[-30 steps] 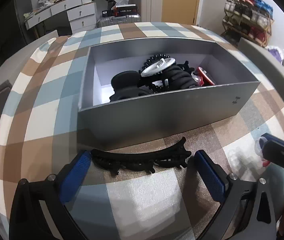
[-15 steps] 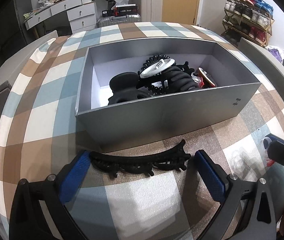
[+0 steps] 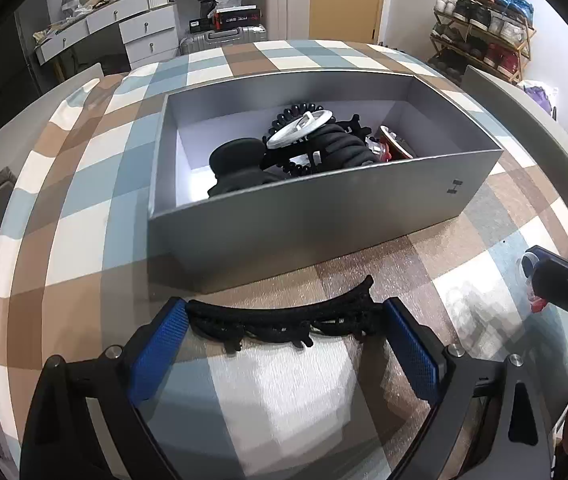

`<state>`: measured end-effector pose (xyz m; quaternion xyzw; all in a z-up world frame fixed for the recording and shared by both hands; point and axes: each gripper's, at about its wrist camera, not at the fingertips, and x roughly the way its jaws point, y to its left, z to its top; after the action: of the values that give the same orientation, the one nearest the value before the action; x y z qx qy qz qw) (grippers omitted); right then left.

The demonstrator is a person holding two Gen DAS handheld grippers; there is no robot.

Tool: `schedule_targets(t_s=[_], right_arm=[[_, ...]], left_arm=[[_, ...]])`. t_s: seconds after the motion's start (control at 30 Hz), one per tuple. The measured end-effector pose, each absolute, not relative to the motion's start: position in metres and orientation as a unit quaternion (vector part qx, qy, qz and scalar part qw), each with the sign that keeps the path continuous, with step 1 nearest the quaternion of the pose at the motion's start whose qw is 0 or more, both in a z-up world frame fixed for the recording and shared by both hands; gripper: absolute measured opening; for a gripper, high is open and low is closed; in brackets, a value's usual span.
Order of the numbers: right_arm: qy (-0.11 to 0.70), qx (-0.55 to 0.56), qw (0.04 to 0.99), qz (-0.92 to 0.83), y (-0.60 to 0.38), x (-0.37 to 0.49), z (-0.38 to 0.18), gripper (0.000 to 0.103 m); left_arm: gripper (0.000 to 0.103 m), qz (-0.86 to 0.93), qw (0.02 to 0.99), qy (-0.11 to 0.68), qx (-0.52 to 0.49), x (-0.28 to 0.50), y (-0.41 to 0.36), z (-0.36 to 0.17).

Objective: Organize jewelry
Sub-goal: 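Carry the hair band into the box with the left tool while the right tool lowers its item in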

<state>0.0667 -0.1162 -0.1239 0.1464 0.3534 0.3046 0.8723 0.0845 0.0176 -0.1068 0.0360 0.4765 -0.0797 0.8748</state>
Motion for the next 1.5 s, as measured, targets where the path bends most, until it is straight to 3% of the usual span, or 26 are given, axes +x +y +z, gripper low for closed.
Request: schedule_targets(t_s=[0.73,1.13,1.5], right_arm=[[0.32,0.129,0.881,0.325,-0.099,0.069,-0.074,0.018],[0.297,0.119,0.884,0.339,-0.084,0.096,-0.04,0.018],[0.304,0.115,0.881,0.345,-0.078,0.137,-0.04,0.018]], left_arm=[[0.094,-0.111,0.916,0.386,-0.004,0.044,0.036,-0.039],[0.094,-0.158,0.931,0.327,-0.039,0.07,0.041,-0.016],[0.094,-0.187,0.924,0.327,-0.062,0.102,0.037,-0.023]])
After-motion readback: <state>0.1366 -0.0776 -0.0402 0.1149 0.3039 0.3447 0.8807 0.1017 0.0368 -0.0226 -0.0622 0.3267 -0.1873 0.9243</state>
